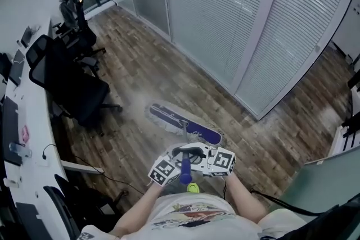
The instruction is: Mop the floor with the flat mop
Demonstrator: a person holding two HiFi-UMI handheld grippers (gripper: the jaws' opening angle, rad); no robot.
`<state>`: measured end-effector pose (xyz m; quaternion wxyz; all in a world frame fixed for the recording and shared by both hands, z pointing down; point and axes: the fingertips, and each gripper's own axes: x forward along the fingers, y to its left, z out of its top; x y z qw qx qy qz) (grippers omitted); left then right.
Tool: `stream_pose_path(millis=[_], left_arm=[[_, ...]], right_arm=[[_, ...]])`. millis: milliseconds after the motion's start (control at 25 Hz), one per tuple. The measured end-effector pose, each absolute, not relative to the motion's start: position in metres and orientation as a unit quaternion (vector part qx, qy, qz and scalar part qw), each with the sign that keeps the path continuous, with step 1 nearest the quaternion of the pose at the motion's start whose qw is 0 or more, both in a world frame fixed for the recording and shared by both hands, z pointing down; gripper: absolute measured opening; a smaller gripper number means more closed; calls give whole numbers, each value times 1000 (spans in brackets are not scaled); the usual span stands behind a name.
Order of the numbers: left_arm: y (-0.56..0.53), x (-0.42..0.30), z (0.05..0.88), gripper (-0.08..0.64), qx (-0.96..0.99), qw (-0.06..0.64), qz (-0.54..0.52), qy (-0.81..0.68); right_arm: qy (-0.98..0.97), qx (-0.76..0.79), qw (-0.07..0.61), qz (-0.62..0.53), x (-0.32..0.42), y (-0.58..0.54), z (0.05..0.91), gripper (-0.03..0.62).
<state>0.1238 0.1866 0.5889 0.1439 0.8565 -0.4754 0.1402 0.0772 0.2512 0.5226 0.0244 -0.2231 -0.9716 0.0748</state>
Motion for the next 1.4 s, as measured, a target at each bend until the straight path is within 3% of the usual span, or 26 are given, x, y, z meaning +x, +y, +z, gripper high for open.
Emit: stream_pose_path(millis=[400, 1400], left_arm=[[181, 163, 546, 183, 866, 153, 154, -450], [83, 134, 533, 150, 872, 129, 136, -452]], right_arm=[[-976, -201, -17, 77, 115, 239, 476, 179], [-984, -171, -4, 43, 76, 138, 470, 147]])
